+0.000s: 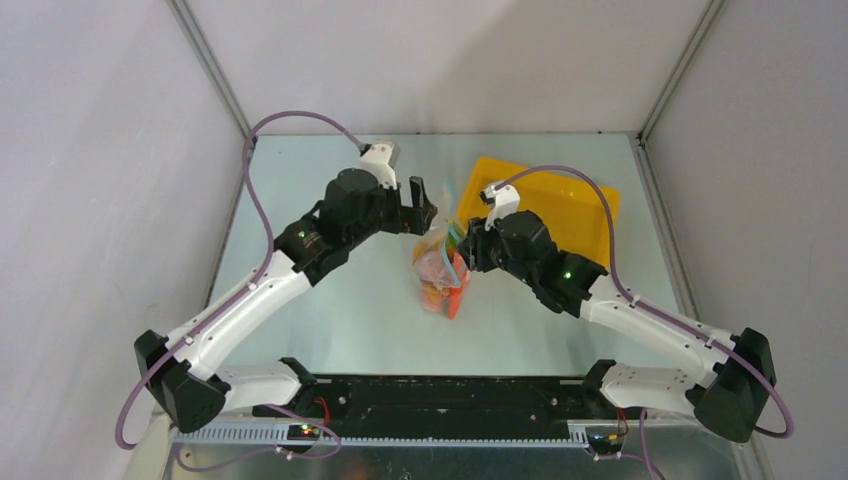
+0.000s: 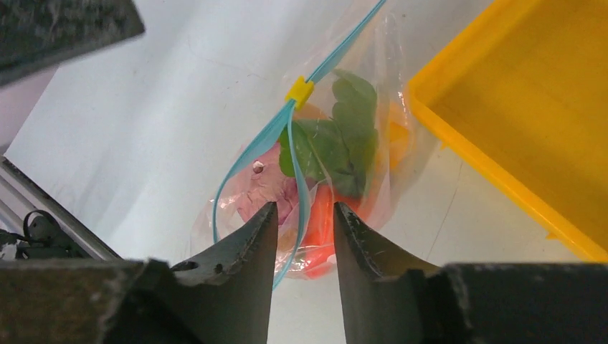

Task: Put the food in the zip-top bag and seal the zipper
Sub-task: Adjust the zipper food storage bag at the center of the board.

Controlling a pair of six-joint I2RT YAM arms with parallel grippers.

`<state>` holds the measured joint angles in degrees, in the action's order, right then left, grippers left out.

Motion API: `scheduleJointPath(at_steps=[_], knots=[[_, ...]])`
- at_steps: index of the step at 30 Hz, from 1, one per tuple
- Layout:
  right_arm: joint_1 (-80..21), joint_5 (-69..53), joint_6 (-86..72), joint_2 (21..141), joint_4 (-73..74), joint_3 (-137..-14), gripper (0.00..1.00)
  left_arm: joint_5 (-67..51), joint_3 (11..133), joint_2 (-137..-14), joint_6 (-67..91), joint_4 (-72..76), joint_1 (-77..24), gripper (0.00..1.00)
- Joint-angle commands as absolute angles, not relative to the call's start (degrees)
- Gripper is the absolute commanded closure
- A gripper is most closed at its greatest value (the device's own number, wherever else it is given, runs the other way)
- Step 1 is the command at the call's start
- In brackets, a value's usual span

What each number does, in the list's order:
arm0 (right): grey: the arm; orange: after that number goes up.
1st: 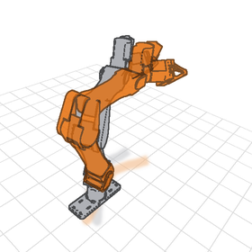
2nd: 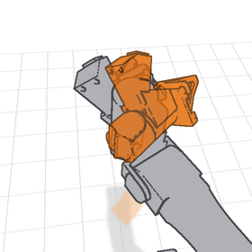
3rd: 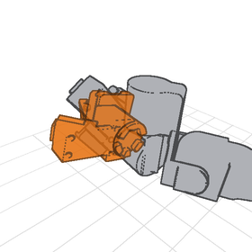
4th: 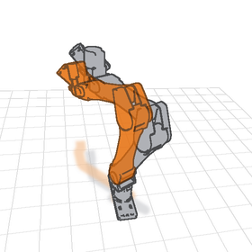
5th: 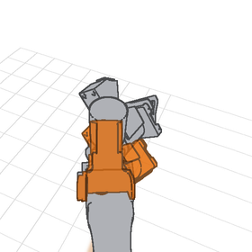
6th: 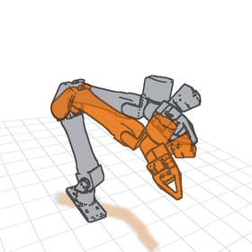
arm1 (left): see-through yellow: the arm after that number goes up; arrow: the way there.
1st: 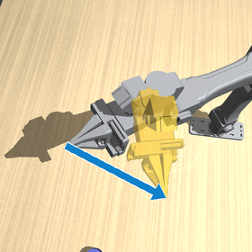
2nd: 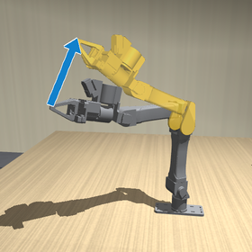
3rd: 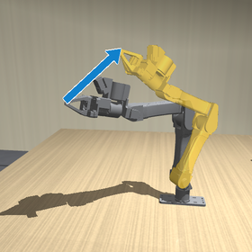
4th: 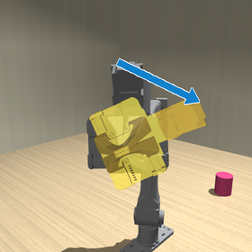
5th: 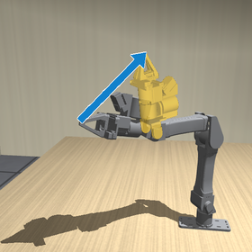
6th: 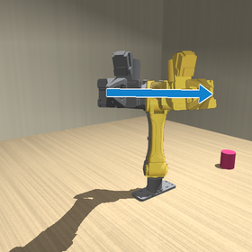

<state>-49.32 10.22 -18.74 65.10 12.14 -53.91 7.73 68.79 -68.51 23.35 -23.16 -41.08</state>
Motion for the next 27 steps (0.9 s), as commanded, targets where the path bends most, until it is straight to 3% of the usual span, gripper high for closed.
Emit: scheduleJointPath(at_steps=[1,4,6,12,17,27], knots=[[-49.7,10.0,-19.4,65.2,11.7,-55.5,0.66,7.6,72.6,-70.6,13.8,-17.0,-37.4,0.0],[-49.7,5.6,-16.3,64.8,10.0,-55.5,0.91,4.5,75.6,-72.6,6.9,-16.2,-34.7,0.0],[-49.5,3.4,-14.1,64.0,8.4,-55.6,1.0,2.5,76.3,-73.2,0.3,-14.9,-34.4,0.0],[-45.9,-6.0,-8.6,61.0,8.8,-57.7,1.0,-6.5,70.3,-68.3,-20.6,-12.8,-34.4,0.0],[-42.6,-22.3,-1.3,60.2,11.9,-59.7,1.0,-16.7,67.9,-64.8,-40.2,-18.9,-34.4,0.0],[-38.4,-36.1,2.1,60.4,14.6,-62.6,1.0,-28.3,71.7,-68.3,-53.5,-27.1,-34.6,0.0]])
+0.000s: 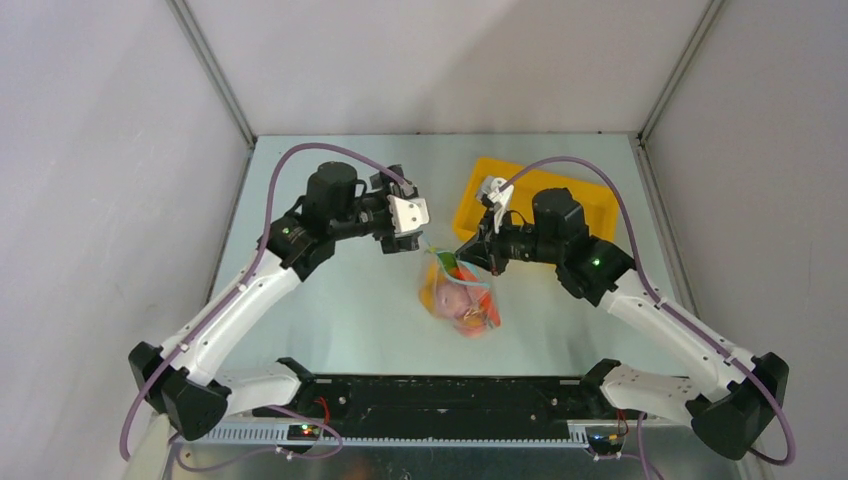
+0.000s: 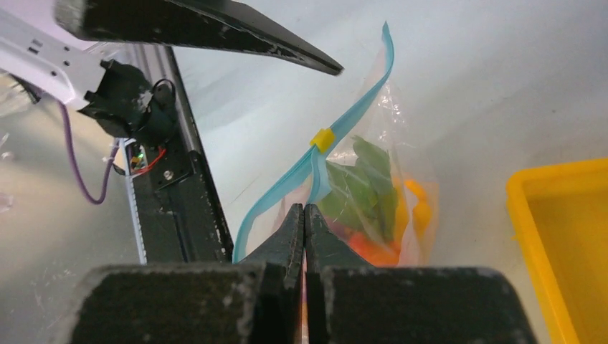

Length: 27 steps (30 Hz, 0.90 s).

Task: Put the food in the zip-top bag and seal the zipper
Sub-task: Adjust the zipper food storage bag at the center of the board.

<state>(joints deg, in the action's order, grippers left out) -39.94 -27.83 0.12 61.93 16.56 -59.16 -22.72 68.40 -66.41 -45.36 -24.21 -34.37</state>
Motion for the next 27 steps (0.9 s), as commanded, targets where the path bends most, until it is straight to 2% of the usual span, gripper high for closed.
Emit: scheduleJointPath(at_steps=[1,8,13,19,23,24,26,27], knots=[[-37.2,-36.5,0.9,60.6,13.9,-62.7,1.0,-28.8,72.1,-68.6,-53.7,-27.6,-34.6,0.0],[-35.1,-38.9,1.1,61.6,15.1,-62.7,1.0,-33.8,71.0,-69.6,-58.1,-35.1,-35.4,0.0],[-35.1,-44.7,4.4,61.6,17.0,-62.7,1.0,-31.2,70.6,-71.4,-57.0,-33.8,-37.6,0.01],[-35.0,-41.6,3.2,61.1,17.1,-62.7,1.0,-30.4,73.9,-75.4,-58.9,-39.9,-38.5,0.08],[-34.8,-39.2,2.1,60.9,17.2,-62.3,1.0,-31.7,73.8,-75.3,-58.6,-42.1,-38.8,0.17],[-34.8,-39.7,2.0,60.7,17.1,-62.0,1.0,-31.8,73.3,-75.2,-58.0,-41.6,-39.0,0.22],[-34.7,-39.7,1.7,60.3,16.7,-61.5,1.0,-31.9,72.4,-74.7,-57.0,-40.3,-39.3,0.39],[-34.6,-39.2,1.7,59.9,17.0,-61.2,1.0,-31.8,72.0,-74.4,-56.5,-39.8,-39.3,0.54]])
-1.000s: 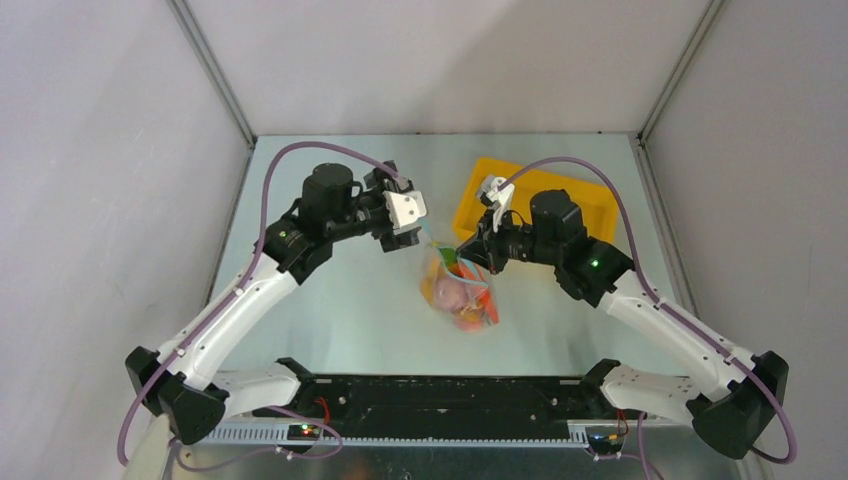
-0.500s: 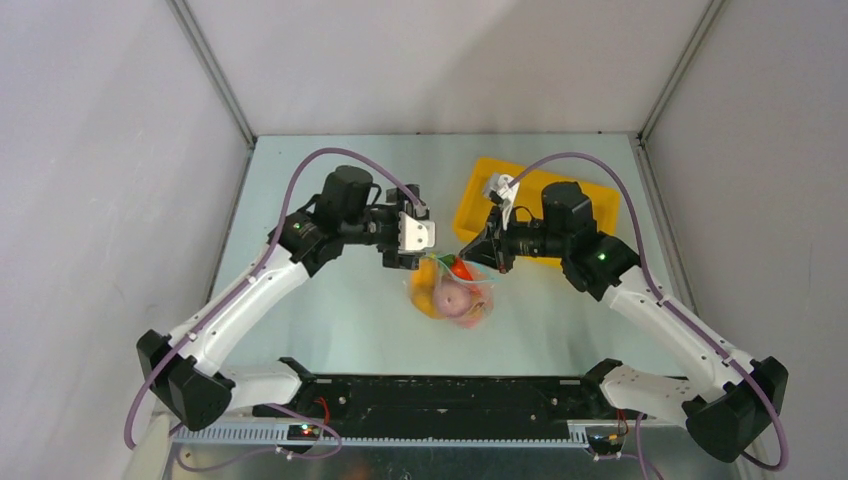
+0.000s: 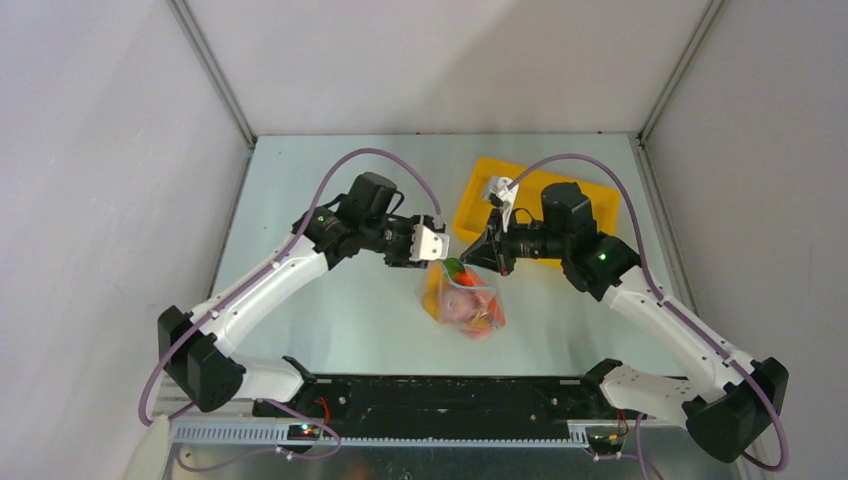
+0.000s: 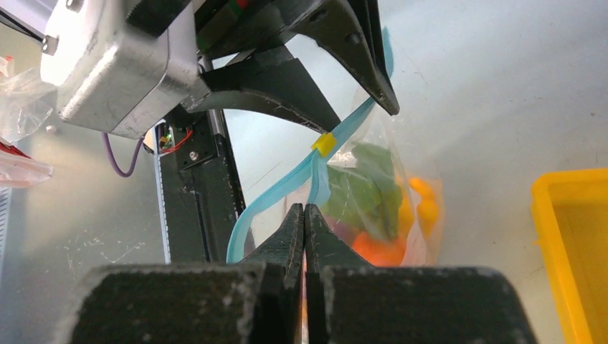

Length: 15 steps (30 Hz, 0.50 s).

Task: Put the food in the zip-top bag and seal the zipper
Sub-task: Adjust the zipper food storage bag at the center of the board.

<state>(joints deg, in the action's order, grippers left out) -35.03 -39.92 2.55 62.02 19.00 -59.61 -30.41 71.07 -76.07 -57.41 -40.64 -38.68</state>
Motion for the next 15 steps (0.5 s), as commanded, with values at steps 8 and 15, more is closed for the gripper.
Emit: scheduleJointPath(at_steps=[8,15], knots=[[-33.4,-31.8,5.7,55.4,22.1,-58.3,0.9,-30.6,70.9,-70.8,-50.8,-36.3,-39.5,1.0],[-33.3,-42.0,15.5,52.5,18.0,-54.8,0.64,-41.2,68.7,-64.3,-51.1,-37.9,-40.7,1.0]])
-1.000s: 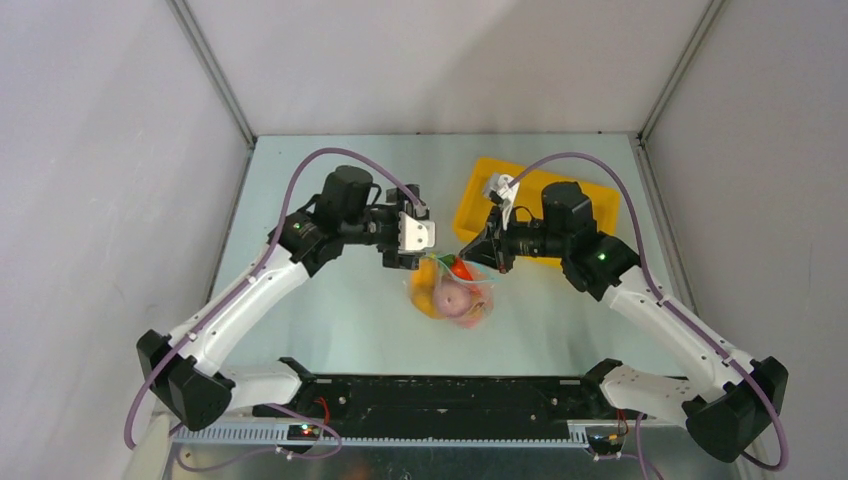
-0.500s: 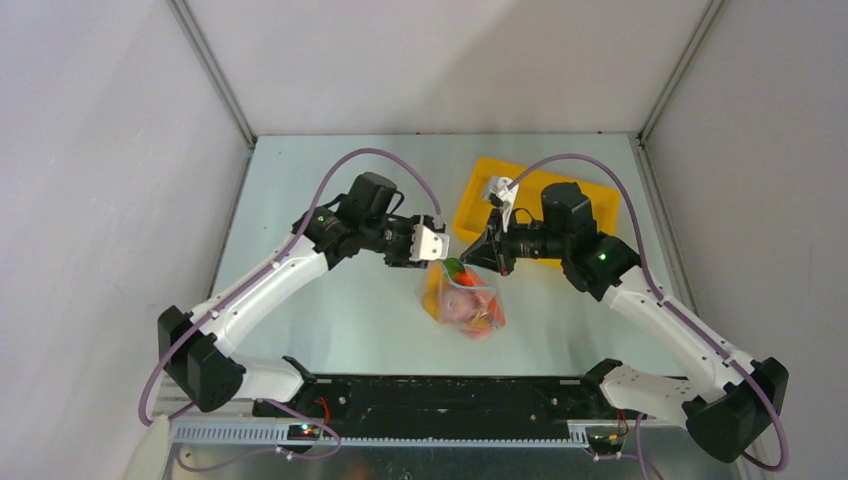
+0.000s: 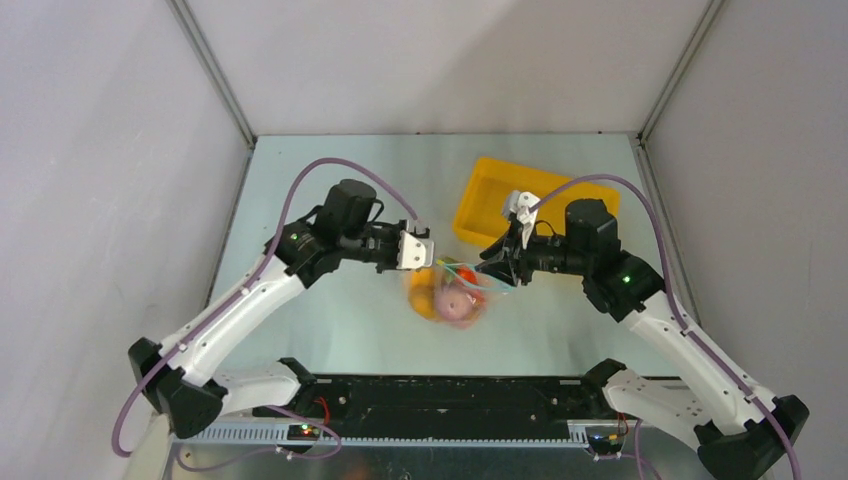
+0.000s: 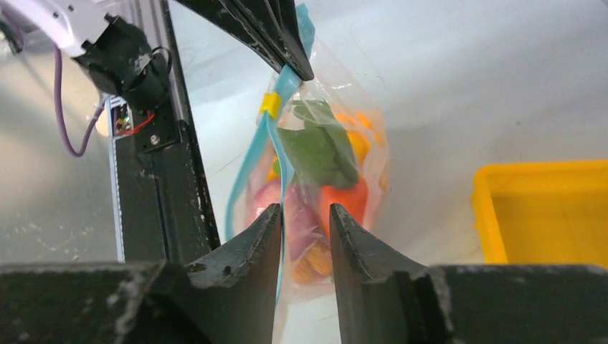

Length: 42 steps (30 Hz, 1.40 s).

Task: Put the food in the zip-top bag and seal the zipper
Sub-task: Adjust the zipper food storage bag at the center of the board, then zip the zipper food storage bag at the center of the board.

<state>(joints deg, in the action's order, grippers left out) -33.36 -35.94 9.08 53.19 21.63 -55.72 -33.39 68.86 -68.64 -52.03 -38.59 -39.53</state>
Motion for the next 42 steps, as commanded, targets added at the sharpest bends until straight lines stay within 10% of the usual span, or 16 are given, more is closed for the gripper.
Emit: scheduleJointPath(at_steps=[1,32,42], knots=[[-33.3,-43.0,15.6,52.8,17.2,-54.8,0.63,-41.4,68.8,-63.9,-50.5,-38.1,-41.3,1.0],[-48.2,-29.0,22.0,58.5,12.8,-54.8,0.56,-27.2,75.7,-68.4,-43.7,-45.1,-50.2,1.0],[-48.4,-32.5,23.9,58.7,17.3,-54.8,0.97,-25.9,74.4,-68.0,-44.2,-43.9,-50.3,1.0]])
